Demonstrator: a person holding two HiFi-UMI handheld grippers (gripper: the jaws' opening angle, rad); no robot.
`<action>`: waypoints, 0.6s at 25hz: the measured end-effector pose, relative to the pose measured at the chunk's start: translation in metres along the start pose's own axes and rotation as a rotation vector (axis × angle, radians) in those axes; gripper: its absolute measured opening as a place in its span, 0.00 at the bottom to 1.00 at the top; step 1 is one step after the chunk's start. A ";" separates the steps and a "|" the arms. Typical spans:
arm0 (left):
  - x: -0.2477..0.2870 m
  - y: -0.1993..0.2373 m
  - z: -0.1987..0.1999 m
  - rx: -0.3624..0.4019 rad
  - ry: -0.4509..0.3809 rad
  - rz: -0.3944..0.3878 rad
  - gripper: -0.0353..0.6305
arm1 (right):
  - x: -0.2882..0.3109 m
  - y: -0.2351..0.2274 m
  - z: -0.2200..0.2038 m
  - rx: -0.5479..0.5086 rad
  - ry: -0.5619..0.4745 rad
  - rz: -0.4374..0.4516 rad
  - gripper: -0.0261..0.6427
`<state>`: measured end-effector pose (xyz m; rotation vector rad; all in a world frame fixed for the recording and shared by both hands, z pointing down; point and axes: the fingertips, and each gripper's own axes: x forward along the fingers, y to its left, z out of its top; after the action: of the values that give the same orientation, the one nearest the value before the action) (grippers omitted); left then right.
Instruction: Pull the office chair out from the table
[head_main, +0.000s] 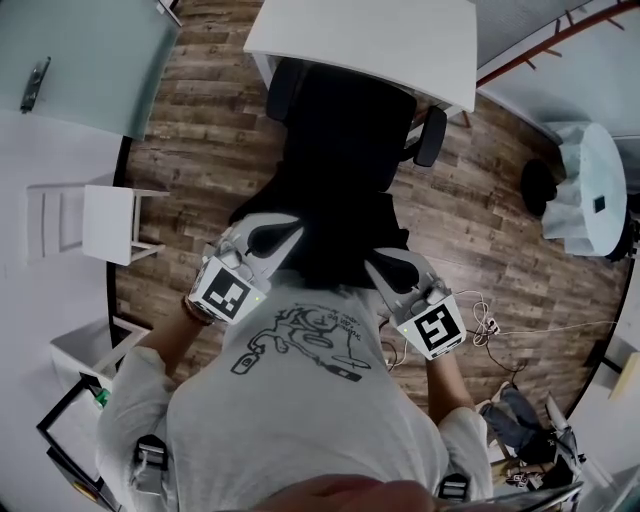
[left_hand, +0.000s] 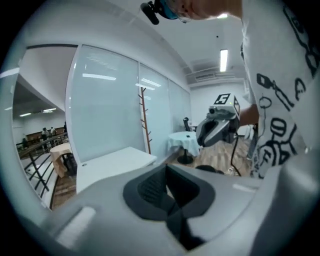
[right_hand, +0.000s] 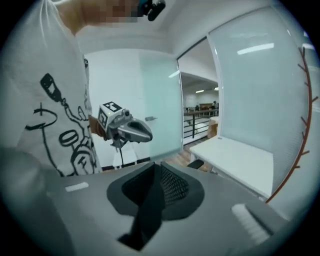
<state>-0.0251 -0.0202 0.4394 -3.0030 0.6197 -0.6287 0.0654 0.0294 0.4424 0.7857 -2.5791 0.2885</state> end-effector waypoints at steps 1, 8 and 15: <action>0.004 0.005 0.008 -0.005 -0.029 0.020 0.06 | 0.004 -0.005 0.014 -0.012 -0.042 -0.037 0.09; 0.007 0.029 0.063 -0.211 -0.253 0.141 0.06 | 0.009 -0.037 0.084 0.098 -0.328 -0.291 0.07; 0.016 0.033 0.091 -0.247 -0.342 0.171 0.06 | 0.002 -0.043 0.108 0.117 -0.418 -0.354 0.05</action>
<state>0.0116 -0.0627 0.3590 -3.1156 0.9739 -0.0268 0.0514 -0.0406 0.3507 1.4560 -2.7434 0.1797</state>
